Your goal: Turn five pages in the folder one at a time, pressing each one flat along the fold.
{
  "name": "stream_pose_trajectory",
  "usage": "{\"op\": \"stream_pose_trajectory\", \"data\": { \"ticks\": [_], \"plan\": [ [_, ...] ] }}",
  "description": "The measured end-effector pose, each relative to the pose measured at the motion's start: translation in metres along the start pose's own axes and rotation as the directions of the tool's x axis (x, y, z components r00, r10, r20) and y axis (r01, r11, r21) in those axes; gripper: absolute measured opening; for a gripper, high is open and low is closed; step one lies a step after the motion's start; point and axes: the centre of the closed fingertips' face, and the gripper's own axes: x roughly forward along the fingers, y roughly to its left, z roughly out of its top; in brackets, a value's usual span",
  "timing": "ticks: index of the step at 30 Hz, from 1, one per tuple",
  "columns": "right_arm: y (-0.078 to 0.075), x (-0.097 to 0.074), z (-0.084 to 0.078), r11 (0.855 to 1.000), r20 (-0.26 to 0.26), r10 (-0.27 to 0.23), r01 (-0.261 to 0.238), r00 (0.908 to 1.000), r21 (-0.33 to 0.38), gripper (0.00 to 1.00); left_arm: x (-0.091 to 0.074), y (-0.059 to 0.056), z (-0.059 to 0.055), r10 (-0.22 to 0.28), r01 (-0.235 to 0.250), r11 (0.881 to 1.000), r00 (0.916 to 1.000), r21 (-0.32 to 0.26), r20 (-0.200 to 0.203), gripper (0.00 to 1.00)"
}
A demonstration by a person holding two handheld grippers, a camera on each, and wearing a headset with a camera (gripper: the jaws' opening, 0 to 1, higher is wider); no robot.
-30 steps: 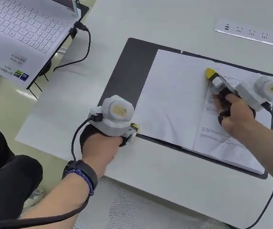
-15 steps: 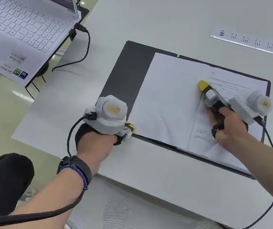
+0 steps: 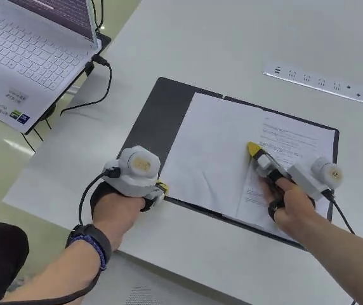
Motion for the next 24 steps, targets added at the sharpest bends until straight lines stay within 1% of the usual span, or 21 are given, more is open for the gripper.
{"op": "stream_pose_trajectory", "data": {
  "ticks": [1, 3, 5, 6, 9, 13, 17, 24],
  "plan": [
    [0.001, -0.002, -0.001, 1.0, -0.002, 0.0, 0.0, 1.0, 0.001, 0.0, 0.0, 0.0, 0.0, 0.0, 0.0, 1.0, 1.0, -0.002, 0.001, 0.0],
    [-0.001, -0.004, -0.004, 1.0, -0.005, 0.0, 0.0, 1.0, 0.003, 0.0, 0.0, 0.0, 0.0, 0.0, 0.0, 1.0, 1.0, -0.006, 0.003, 0.0],
    [0.003, -0.009, -0.008, 1.0, -0.01, 0.001, -0.001, 0.9999, 0.003, 0.0, -0.001, 0.0, -0.001, 0.001, -0.001, 1.0, 1.0, -0.007, 0.004, 0.0],
    [0.001, -0.011, -0.01, 1.0, -0.011, 0.002, -0.002, 0.9999, 0.004, 0.0, -0.001, 0.0, -0.001, 0.003, -0.003, 1.0, 1.0, -0.008, 0.003, 0.0],
    [0.001, -0.017, -0.013, 1.0, -0.012, -0.007, 0.007, 0.9999, -0.004, 0.0, -0.001, 0.0, -0.001, 0.004, -0.004, 1.0, 1.0, -0.017, 0.008, 0.0],
    [0.0, -0.022, -0.021, 1.0, -0.015, -0.01, 0.01, 0.9998, 0.002, 0.0, -0.001, 0.0, -0.001, 0.009, -0.009, 1.0, 0.9998, -0.018, 0.019, 0.0],
    [0.003, -0.031, -0.033, 1.0, -0.034, -0.002, 0.001, 0.9994, -0.004, 0.0, -0.001, 0.0, -0.001, 0.016, -0.015, 1.0, 0.9995, -0.018, 0.027, 0.0],
    [0.003, -0.038, -0.044, 1.0, -0.054, 0.0, -0.001, 0.9986, -0.009, 0.0, -0.002, 0.001, -0.001, 0.001, 0.0, 1.0, 0.9992, -0.02, 0.04, 0.0]
  ]
}}
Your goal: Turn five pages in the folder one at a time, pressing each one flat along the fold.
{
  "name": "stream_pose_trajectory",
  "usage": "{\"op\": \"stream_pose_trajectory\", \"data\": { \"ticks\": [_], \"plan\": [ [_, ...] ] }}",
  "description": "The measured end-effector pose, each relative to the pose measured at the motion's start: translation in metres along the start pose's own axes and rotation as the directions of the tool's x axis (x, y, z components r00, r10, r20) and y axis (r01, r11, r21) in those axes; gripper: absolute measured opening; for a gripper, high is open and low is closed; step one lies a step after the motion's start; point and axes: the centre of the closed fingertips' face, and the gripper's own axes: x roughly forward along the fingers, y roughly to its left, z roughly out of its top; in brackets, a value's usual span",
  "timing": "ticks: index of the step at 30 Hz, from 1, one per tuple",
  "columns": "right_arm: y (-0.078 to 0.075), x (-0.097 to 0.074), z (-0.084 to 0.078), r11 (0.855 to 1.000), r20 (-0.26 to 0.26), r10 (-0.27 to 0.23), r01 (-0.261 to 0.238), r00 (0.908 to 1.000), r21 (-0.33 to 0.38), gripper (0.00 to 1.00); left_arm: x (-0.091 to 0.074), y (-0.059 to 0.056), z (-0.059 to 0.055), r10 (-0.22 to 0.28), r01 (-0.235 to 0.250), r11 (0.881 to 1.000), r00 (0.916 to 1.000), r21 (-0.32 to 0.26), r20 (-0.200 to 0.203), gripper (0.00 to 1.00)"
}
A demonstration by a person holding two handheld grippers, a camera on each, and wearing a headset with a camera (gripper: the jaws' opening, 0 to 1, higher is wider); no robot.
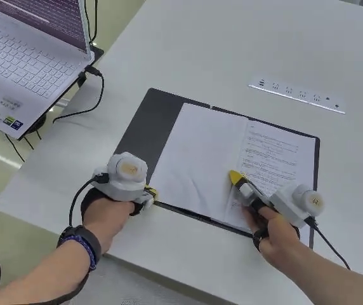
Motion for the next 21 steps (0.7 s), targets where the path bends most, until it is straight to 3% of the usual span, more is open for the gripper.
{"op": "stream_pose_trajectory", "data": {
  "ticks": [6, 21],
  "plan": [
    [0.001, -0.005, -0.009, 1.0, -0.03, 0.011, -0.012, 0.9995, -0.022, 0.0, 0.0, -0.001, 0.0, 0.005, -0.005, 1.0, 1.0, 0.018, 0.007, 0.0],
    [0.011, -0.024, -0.036, 0.999, -0.074, 0.015, -0.017, 0.9972, -0.04, 0.0, 0.001, -0.001, 0.0, 0.008, -0.008, 1.0, 0.9997, -0.001, 0.024, 0.0]
  ]
}}
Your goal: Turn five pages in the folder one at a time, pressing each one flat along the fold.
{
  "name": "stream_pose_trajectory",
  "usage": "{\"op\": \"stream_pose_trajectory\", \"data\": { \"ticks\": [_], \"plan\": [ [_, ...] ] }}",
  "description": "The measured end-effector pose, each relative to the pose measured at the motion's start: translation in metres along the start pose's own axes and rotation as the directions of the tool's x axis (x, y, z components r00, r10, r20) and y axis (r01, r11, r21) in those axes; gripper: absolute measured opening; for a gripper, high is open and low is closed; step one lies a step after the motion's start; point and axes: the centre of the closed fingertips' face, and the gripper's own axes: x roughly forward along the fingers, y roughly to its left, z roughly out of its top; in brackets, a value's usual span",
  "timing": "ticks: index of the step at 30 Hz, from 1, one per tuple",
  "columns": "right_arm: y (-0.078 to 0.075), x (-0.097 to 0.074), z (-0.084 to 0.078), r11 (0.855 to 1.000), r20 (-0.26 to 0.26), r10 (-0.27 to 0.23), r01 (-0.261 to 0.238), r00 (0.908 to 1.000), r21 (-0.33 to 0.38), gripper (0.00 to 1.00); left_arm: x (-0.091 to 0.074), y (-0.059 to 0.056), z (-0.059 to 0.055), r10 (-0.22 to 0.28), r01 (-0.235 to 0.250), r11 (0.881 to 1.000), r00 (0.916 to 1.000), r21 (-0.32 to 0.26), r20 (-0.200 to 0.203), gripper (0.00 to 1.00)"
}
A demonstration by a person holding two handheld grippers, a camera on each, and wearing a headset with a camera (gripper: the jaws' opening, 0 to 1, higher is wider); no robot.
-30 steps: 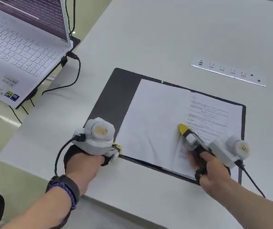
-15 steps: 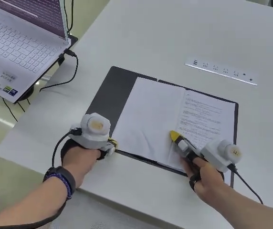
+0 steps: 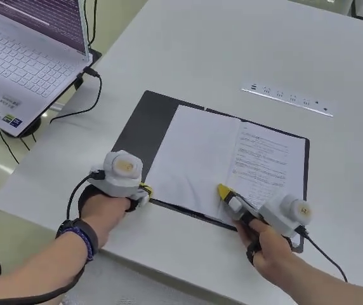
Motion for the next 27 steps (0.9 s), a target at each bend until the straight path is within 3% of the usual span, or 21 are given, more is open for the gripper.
{"op": "stream_pose_trajectory", "data": {
  "ticks": [8, 17, 27],
  "plan": [
    [0.008, -0.012, -0.016, 1.0, -0.009, 0.009, -0.009, 0.9999, 0.001, 0.0, 0.0, 0.001, -0.001, -0.007, 0.007, 1.0, 1.0, -0.008, 0.0, 0.0],
    [0.015, -0.023, -0.03, 0.999, -0.058, 0.032, -0.034, 0.9978, -0.024, 0.0, -0.001, 0.001, -0.001, 0.002, -0.002, 1.0, 1.0, -0.002, 0.004, 0.0],
    [0.016, -0.033, -0.039, 0.999, -0.053, 0.035, -0.035, 0.998, 0.007, 0.0, 0.0, 0.001, -0.001, 0.005, -0.005, 1.0, 1.0, 0.016, -0.005, 0.0]
  ]
}}
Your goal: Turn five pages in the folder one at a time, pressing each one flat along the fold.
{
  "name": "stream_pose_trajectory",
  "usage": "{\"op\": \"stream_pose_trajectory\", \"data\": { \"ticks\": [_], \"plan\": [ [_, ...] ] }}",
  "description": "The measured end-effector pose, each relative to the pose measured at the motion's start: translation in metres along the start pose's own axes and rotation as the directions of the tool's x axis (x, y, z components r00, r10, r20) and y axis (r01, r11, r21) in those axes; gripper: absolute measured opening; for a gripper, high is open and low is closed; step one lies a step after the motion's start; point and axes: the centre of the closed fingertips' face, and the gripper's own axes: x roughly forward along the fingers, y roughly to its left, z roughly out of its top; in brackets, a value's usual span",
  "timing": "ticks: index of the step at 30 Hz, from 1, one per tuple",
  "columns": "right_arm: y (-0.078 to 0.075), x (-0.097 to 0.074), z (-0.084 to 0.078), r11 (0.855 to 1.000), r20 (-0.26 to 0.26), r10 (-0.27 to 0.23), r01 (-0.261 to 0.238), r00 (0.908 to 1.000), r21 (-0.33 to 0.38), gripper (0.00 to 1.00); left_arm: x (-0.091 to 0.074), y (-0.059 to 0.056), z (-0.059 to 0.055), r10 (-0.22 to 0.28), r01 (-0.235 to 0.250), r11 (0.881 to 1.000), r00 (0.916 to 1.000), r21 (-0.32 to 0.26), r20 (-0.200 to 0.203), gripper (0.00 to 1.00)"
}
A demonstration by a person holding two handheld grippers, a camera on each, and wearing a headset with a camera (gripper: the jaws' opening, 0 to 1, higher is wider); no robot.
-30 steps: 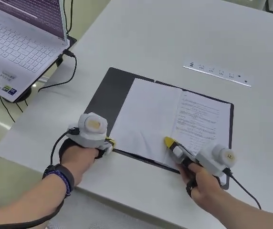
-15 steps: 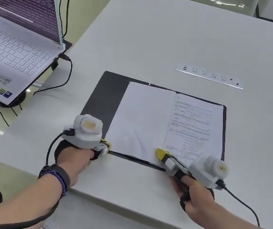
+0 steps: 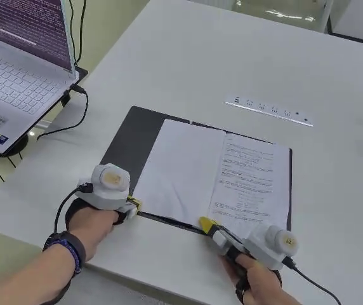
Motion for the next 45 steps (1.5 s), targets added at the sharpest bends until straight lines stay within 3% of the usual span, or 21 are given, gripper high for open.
{"op": "stream_pose_trajectory", "data": {
  "ticks": [11, 18, 23, 26, 28, 29, 35, 39, 45],
  "plan": [
    [-0.001, -0.006, -0.003, 0.996, 0.048, -0.04, 0.036, 0.998, 0.082, 0.0, 0.0, -0.001, 0.001, 0.0, 0.0, 1.0, 0.9999, 0.01, -0.013, 0.0],
    [-0.002, -0.005, -0.002, 0.994, 0.035, -0.06, 0.056, 0.9976, 0.098, 0.0, -0.001, -0.001, 0.001, 0.011, -0.011, 1.0, 0.9996, 0.004, -0.025, 0.0],
    [0.006, -0.007, -0.002, 0.994, 0.026, -0.051, 0.048, 0.9983, 0.101, 0.01, -0.001, -0.001, 0.001, 0.01, -0.011, 0.997, 0.9997, -0.071, -0.022, 0.0],
    [0.012, -0.008, -0.002, 0.995, 0.013, -0.046, 0.045, 0.9989, 0.084, 0.05, -0.004, -0.01, 0.001, -0.036, 0.033, 0.983, 0.9993, -0.18, -0.014, 0.03],
    [0.019, -0.008, 0.001, 0.998, 0.014, -0.031, 0.031, 0.9994, 0.05, 0.06, -0.01, -0.019, 0.014, -0.058, 0.068, 0.978, 0.9968, -0.198, 0.054, 0.1],
    [0.023, -0.008, 0.003, 0.999, 0.013, -0.024, 0.024, 0.9996, 0.045, 0.07, -0.014, -0.022, 0.016, -0.061, 0.072, 0.98, 0.996, -0.188, 0.065, 0.11],
    [0.031, -0.014, 0.019, 1.0, 0.027, -0.022, 0.022, 0.9994, 0.001, 0.16, -0.027, -0.037, 0.023, -0.08, 0.095, 0.982, 0.992, -0.162, 0.098, 0.18],
    [0.028, -0.023, 0.029, 0.998, 0.034, -0.039, 0.04, 0.9987, -0.045, 0.21, -0.034, -0.038, 0.026, -0.082, 0.099, 0.985, 0.9899, -0.145, 0.115, 0.21],
    [0.017, -0.045, 0.041, 0.989, 0.043, -0.077, 0.082, 0.9961, -0.123, 0.27, -0.052, -0.04, 0.037, -0.076, 0.095, 0.99, 0.9822, -0.107, 0.172, 0.24]
  ]
}}
